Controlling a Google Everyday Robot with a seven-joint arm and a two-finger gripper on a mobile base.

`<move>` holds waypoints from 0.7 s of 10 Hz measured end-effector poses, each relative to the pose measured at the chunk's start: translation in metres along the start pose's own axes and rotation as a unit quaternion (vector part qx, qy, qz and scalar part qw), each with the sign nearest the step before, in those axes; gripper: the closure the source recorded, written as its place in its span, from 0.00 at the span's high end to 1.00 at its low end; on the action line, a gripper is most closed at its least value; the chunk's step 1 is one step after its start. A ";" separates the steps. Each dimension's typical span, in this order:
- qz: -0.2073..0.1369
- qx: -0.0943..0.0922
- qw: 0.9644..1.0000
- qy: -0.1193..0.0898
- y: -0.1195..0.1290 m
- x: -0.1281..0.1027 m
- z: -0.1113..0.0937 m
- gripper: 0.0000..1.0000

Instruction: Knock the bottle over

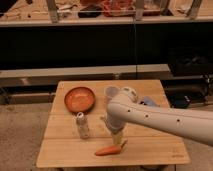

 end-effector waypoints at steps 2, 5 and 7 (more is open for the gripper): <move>-0.003 0.000 1.000 -0.003 -0.001 -0.001 0.001 0.80; -0.012 -0.002 1.000 -0.009 -0.006 -0.009 0.005 0.80; -0.018 -0.001 1.000 -0.014 -0.006 -0.009 0.007 0.80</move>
